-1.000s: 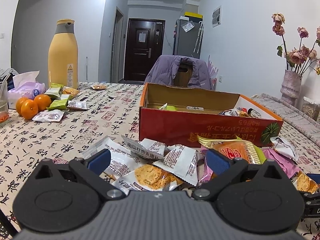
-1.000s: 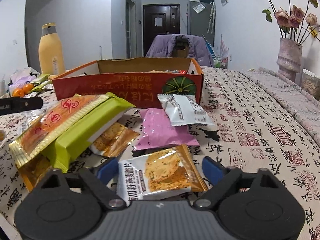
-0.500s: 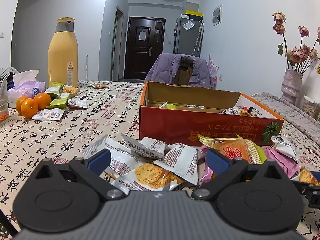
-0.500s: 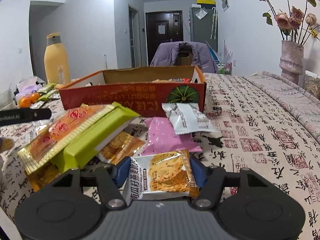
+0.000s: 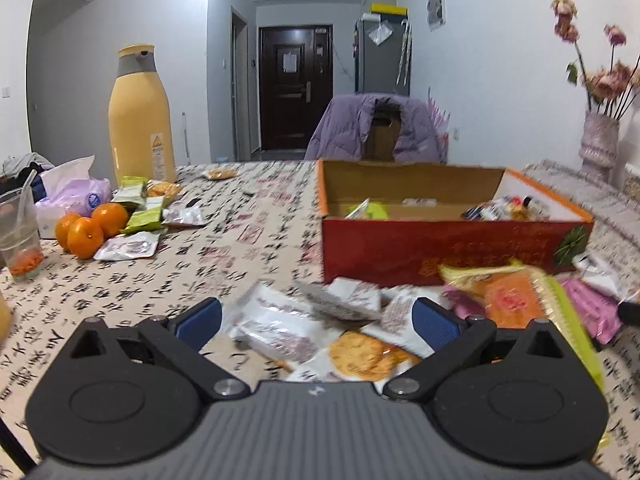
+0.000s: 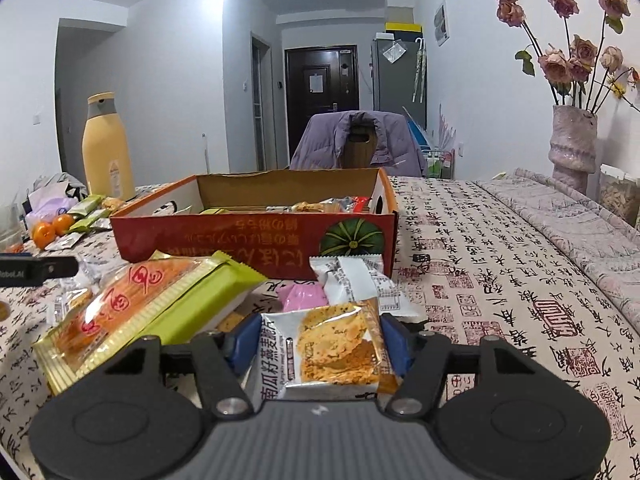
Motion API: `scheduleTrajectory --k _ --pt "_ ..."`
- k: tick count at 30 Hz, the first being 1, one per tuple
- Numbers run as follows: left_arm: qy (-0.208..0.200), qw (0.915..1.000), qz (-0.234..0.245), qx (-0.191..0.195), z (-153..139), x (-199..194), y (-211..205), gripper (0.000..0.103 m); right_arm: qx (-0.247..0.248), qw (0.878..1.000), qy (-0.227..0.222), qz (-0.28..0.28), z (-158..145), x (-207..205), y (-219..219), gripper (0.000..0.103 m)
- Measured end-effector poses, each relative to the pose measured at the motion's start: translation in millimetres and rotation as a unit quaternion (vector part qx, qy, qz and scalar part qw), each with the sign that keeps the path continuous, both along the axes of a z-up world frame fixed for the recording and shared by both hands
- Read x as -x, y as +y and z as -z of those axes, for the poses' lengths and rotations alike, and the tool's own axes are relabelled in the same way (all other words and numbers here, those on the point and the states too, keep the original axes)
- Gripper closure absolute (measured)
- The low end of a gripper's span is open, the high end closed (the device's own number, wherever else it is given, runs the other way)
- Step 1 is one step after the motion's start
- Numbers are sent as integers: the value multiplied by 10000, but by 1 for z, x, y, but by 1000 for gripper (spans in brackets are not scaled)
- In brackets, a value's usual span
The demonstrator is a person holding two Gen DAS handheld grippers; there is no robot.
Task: Organize snacks
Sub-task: 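Lower both tools over the snack pile toward the white biscuit packets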
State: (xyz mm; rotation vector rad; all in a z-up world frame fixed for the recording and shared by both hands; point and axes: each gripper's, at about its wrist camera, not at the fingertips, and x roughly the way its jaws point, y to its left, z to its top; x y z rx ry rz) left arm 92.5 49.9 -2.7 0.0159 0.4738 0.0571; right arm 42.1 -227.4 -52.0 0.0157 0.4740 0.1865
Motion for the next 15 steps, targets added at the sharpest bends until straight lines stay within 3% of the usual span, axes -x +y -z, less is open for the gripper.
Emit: scheduleTrajectory --k 15 --pt "819 9958 -122 -388 12 -49 35 0 -10 9999 34 136 3 -4 -6 39"
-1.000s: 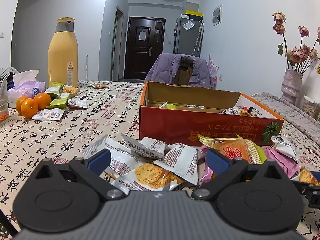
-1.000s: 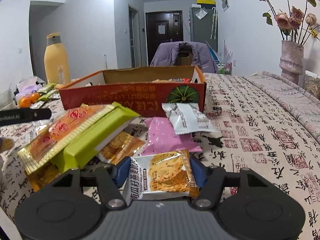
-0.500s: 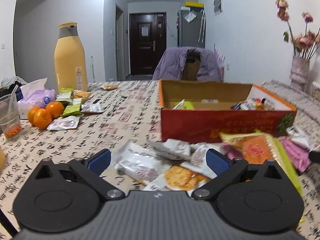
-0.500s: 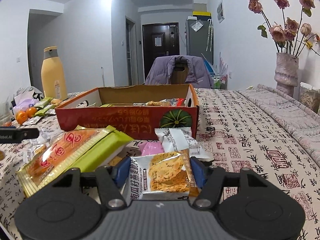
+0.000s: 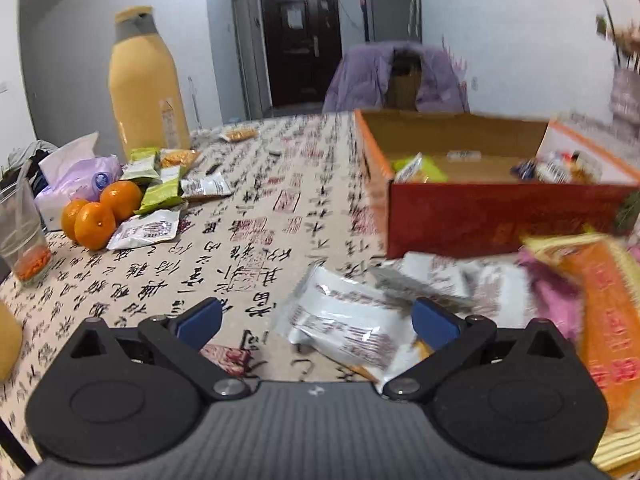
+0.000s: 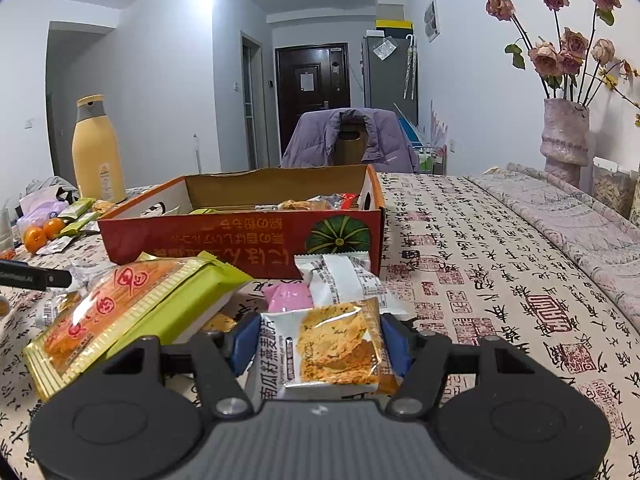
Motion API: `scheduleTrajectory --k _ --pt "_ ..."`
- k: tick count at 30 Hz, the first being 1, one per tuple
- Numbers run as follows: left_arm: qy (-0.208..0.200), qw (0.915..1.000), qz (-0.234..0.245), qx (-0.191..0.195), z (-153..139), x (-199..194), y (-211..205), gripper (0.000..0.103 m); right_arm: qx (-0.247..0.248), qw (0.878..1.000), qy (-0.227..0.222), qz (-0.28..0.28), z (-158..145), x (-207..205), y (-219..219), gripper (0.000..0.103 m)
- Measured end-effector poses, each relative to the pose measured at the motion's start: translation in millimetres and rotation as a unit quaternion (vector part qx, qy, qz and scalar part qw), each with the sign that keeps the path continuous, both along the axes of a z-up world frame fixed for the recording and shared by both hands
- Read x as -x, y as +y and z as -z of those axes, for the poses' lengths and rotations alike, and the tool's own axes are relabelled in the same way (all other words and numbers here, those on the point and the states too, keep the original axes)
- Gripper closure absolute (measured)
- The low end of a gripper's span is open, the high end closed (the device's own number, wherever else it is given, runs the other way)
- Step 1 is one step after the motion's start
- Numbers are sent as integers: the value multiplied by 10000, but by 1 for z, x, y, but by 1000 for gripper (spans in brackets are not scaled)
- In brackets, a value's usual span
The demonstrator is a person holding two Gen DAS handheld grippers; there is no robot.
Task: Organize snacks
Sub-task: 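Lower both tools over the snack pile toward the white biscuit packets, then grasp a white packet with the left tool while the right tool grasps a biscuit packet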
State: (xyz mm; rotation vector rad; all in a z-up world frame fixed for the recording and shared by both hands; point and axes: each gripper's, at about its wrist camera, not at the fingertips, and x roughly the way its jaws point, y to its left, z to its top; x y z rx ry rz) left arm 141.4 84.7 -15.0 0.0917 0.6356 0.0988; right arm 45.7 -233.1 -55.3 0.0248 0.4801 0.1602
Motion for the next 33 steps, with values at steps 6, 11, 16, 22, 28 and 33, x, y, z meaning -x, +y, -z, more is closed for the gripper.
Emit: scheduleTrajectory --k 6,11,16,22,28,33 --pt "468 9965 668 -160 10 -20 -1 0 11 9999 25 119 1 0 -2 39" --pt "430 9954 851 -89 14 -21 -3 1 31 9999 38 165 1 -1 -2 39" --pt "354 9921 1189 183 11 -15 -3 35 17 9998 99 162 2 -5 0 38" --pt "6 9944 1050 -144 8 1 -16 49 23 9999 113 115 1 -5 4 38" --pt "-288 9960 841 -118 0 13 -16 75 22 9999 101 112 0 -5 4 38" --pt "-461 9964 714 -13 -8 17 -12 96 7 9999 80 88 -3 -5 6 38"
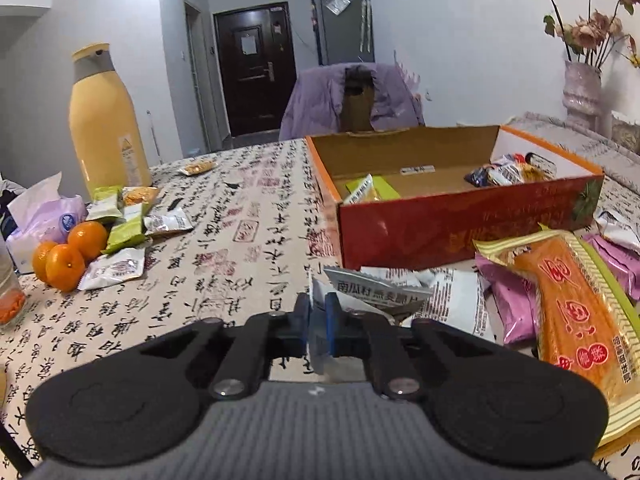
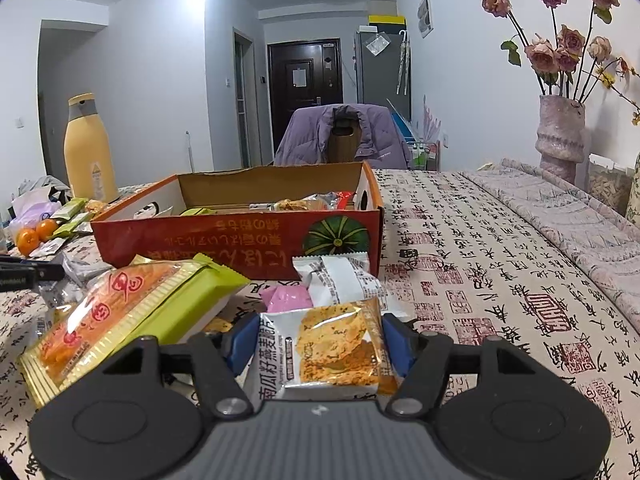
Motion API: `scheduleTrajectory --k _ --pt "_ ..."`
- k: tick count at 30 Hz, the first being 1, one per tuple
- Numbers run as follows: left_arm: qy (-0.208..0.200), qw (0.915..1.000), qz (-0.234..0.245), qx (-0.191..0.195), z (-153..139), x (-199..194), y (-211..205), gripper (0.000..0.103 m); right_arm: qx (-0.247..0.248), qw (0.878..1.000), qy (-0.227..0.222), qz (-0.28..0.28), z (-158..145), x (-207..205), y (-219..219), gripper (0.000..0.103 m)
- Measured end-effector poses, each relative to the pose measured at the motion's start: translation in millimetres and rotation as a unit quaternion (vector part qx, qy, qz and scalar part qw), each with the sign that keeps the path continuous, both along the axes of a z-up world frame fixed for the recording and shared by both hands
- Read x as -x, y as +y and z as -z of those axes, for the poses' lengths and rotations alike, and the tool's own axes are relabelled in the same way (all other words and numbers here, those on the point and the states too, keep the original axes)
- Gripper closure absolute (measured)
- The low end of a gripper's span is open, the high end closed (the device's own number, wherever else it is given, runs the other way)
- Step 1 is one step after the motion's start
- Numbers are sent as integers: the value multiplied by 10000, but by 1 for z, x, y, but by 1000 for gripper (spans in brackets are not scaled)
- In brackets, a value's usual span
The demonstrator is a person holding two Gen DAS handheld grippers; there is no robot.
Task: Organize snacks
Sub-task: 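Grasp a white packet with the left tool while the right tool grasps a biscuit packet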
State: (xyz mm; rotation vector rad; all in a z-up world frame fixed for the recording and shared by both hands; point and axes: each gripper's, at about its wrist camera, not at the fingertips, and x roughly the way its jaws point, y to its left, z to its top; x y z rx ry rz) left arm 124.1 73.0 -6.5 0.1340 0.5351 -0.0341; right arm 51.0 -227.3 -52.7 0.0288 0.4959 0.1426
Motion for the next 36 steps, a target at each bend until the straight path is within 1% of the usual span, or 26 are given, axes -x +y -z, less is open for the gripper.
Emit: scheduleTrajectory --k 4,11,15,19,21,23,24,25,26,27,28,30,34,35,36 --pt "-125 9999 -64 70 -3 6 0 98 3 10000 -16 -24 -2 1 1 38" --pt "-490 9985 -165 204 -18 17 4 99 -10 10000 -66 -17 -4 2 1 38" --pt "-634 9975 -173 257 -26 22 5 99 -11 10000 -93 -19 -5 4 1 38" --pt "-724 9969 -163 279 -31 24 4 99 -30 9999 -134 -26 -7 5 2 38" --pt "-683 9971 -160 278 -31 22 4 98 -35 9999 -146 -36 -8 5 3 38" --pt "-511 9981 -211 286 -27 18 5 92 -35 9999 -142 -40 -8 5 2 38" --pt "-388 9986 -212 291 -24 15 7 77 -41 9999 -135 -34 -7 5 2 37" --pt "-257 9990 -220 306 -20 12 9 49 -48 9999 -128 -26 -6 5 1 37" --pt "-129 9992 -240 281 -16 9 10 32 -58 9999 -117 -16 -6 5 0 37" --pt "-1 9994 -254 223 -11 5 10 12 -64 9999 -110 -10 -5 5 0 37" --pt "90 9995 -236 180 -7 3 11 8 -67 9999 -105 -4 -5 5 -1 37" --pt "371 9992 -83 113 3 -4 10 7 -75 9999 -94 6 -4 5 -1 37" --pt "770 9969 -127 -49 20 -17 9 7 -80 9999 -78 1 -3 5 0 37" --pt "774 9969 -153 38 21 -18 11 7 -79 9999 -71 -1 -3 5 0 37" --pt "801 9966 -154 96 21 -18 12 10 -78 9999 -64 2 -2 5 0 37"
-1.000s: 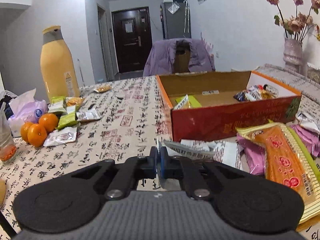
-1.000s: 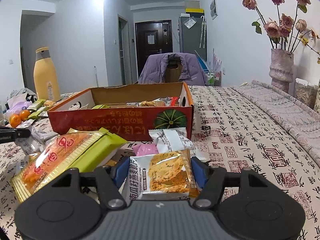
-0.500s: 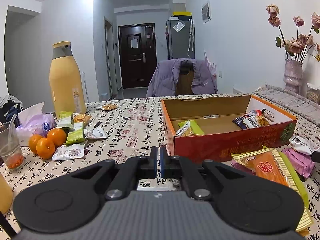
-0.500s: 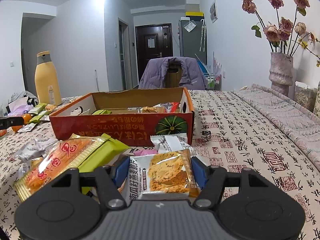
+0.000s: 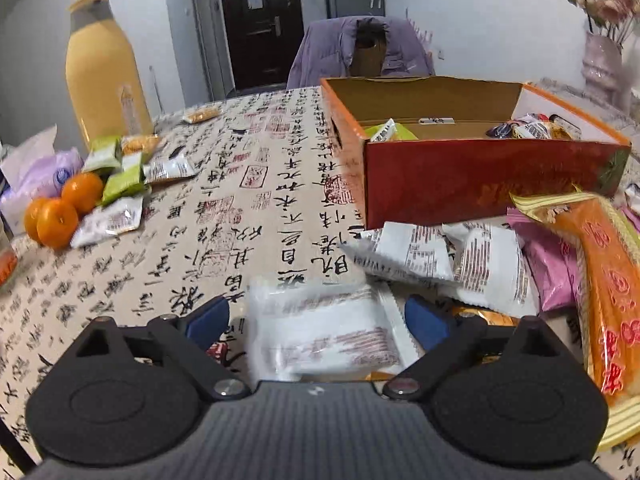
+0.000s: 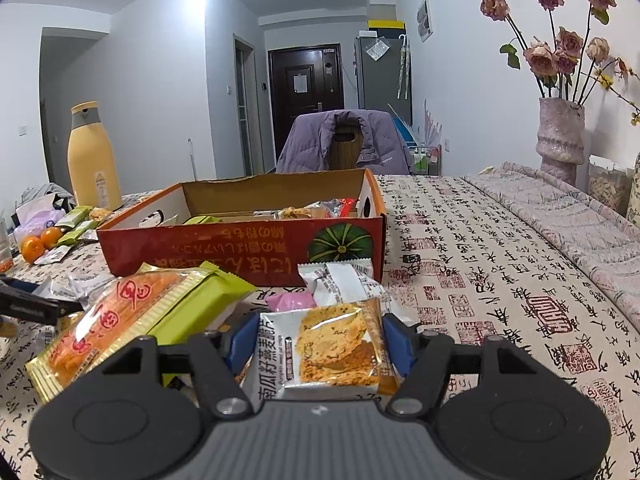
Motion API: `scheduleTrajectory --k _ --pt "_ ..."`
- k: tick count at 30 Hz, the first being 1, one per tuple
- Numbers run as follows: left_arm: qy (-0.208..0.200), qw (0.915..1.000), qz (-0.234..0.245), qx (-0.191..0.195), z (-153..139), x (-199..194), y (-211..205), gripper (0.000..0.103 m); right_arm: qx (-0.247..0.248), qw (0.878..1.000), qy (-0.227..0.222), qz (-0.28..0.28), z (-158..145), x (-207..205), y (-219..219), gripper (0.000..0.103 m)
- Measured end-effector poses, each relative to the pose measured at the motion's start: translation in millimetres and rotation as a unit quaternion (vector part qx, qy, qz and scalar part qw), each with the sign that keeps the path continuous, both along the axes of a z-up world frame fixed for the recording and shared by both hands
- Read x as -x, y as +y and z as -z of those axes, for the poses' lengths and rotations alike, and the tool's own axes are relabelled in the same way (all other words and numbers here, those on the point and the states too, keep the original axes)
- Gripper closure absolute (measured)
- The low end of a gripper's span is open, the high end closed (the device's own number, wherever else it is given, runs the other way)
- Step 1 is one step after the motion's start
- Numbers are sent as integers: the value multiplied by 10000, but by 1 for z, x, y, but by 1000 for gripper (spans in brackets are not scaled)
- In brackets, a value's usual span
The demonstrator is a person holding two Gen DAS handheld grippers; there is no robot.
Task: Organize snacks
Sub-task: 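Grasp a white packet with the left tool while the right tool grasps a biscuit packet, then carry both packets over the box and open both tools to drop them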
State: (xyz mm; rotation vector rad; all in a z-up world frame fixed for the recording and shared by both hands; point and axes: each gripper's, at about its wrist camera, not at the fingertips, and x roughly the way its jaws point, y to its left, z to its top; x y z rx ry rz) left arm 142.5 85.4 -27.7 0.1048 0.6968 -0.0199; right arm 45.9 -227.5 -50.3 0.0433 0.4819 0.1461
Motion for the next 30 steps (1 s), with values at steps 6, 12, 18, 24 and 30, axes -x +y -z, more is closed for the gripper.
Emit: scheduleTrajectory --k 6,12,18,24,30 --pt "-88 9989 -6 456 -2 8 5 56 -9 10000 13 5 1 -1 -1 37" --pt "-302 9984 -115 466 -6 22 3 64 -12 10000 -6 -7 0 1 0 37" --pt "-593 9969 -111 513 -21 34 4 87 -21 10000 -53 -22 -2 2 0 37" --pt "-693 9966 -157 413 -25 37 0 90 -38 10000 -57 -45 -2 3 0 37" --pt "-1009 9938 -238 411 -39 45 4 91 -27 9999 -101 -26 -5 5 -1 37"
